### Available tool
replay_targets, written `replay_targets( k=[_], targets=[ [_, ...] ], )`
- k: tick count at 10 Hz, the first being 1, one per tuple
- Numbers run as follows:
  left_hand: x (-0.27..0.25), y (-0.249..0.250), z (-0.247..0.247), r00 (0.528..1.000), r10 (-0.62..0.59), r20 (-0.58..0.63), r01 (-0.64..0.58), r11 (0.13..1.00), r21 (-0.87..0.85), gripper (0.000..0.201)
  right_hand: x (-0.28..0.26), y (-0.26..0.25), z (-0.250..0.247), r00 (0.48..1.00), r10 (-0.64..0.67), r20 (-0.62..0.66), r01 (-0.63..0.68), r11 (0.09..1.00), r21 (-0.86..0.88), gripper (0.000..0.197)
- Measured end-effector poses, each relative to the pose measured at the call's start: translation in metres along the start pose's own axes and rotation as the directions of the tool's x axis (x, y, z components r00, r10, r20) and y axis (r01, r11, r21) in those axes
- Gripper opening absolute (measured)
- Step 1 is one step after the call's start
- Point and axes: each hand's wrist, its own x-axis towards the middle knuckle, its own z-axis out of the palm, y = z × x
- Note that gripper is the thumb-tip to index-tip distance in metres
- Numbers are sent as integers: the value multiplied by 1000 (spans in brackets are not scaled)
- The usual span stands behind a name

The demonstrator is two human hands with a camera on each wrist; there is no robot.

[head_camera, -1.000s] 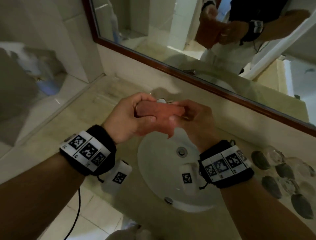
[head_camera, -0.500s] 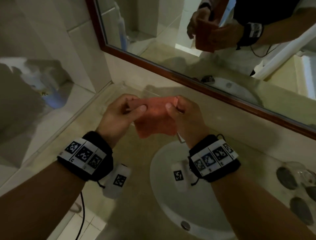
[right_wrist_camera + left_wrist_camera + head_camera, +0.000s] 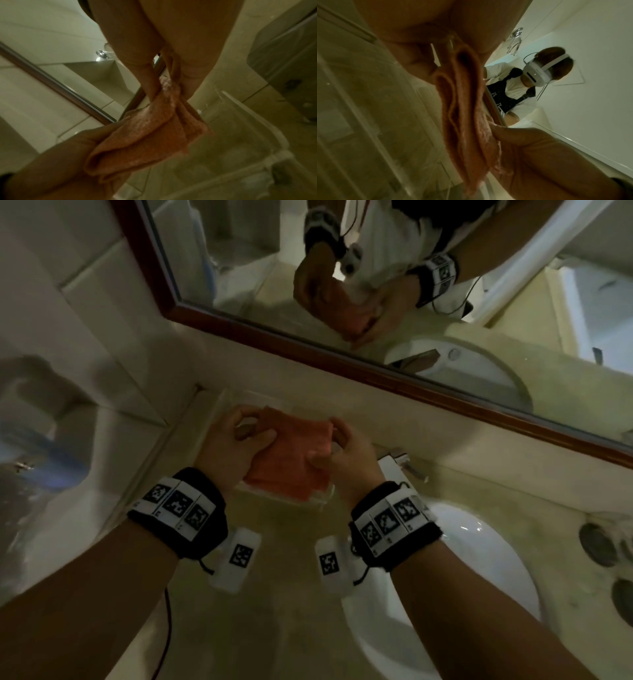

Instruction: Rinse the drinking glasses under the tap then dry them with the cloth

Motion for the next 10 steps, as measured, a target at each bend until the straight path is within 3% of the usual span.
replay_targets(
  k=[1, 3, 5, 6, 7, 8, 10],
  targets=[
    [25, -10, -4, 999, 11, 51, -14, 998, 65, 32, 18, 3, 7, 993, -42, -112, 26, 989, -147, 78],
    [60, -37, 8, 994, 16, 109, -44, 966, 256, 49, 38, 3, 13, 982, -66, -177, -14, 909, -417, 60],
    [71, -51, 16, 977, -106, 185, 19, 908, 418, 58, 35, 2, 13, 994, -27, -104, -43, 786, -616, 47],
    [72, -48, 19, 979, -99, 177, -16, 835, 551, 62, 29, -3, 17, 993, -66, -93, -13, 745, -667, 64],
    [67, -41, 20, 987, -103, 126, -22, 685, 728, 74, 23, -6, 16, 994, -74, -83, -10, 687, -727, 71],
    [56, -33, 18, 994, -8, 110, -81, 625, 777, 81, 16, -5, 11, 982, -136, -130, -11, 646, -763, 65],
    [17, 17, 33, 985, 120, 122, -168, 556, 814, 57, -22, -16, -15, 947, -280, -159, 74, 671, -738, 57]
  ],
)
